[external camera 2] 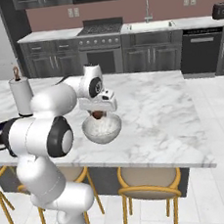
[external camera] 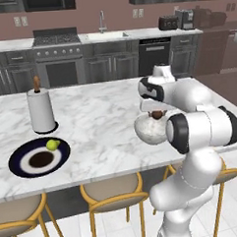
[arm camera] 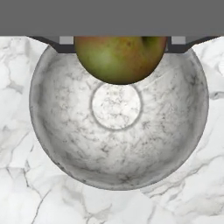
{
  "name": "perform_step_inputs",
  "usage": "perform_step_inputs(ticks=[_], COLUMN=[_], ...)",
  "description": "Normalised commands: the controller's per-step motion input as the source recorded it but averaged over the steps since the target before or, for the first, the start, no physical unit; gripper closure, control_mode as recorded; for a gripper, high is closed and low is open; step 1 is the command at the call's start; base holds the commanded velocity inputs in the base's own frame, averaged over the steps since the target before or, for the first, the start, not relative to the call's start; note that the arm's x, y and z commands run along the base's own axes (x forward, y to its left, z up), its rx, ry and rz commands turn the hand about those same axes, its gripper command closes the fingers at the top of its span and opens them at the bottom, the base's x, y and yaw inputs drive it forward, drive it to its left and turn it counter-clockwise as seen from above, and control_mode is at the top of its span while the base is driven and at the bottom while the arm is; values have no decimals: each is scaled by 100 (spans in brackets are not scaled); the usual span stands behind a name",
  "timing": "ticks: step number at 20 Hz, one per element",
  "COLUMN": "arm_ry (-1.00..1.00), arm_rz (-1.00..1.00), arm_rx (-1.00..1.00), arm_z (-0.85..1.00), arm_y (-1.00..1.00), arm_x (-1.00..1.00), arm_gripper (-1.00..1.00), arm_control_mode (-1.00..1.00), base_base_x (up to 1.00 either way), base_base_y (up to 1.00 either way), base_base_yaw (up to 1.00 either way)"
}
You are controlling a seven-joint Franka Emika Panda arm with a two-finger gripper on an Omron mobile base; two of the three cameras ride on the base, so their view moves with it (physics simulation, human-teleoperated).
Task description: Take the fruits from the plate on the dining counter and place two fruits in each bowl.
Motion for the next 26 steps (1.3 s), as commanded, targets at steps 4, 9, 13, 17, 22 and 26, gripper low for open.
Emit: perform_step_inputs(ticks=[4,9,13,17,22,26], arm_ry=[-1,-20,-8,0,1,2], arm_rz=[0,0,0,-1,0,0], arm_rx=[6,1,0,0,0,0], arm_z=[-62,-36,-21,-15,-4,-15], arm_y=[0,0,0,0,0,3], arm_x=[0,-25,-9,2,23,18], arm_gripper=[100,100,100,100,100,100], arm_control_mode=[-100,-100,-100,-100,-100,-100], base_base_x=[0,0,0,0,0,0], base_base_y=[0,0,0,0,0,0], base_base_yaw=[0,0,0,0,0,0])
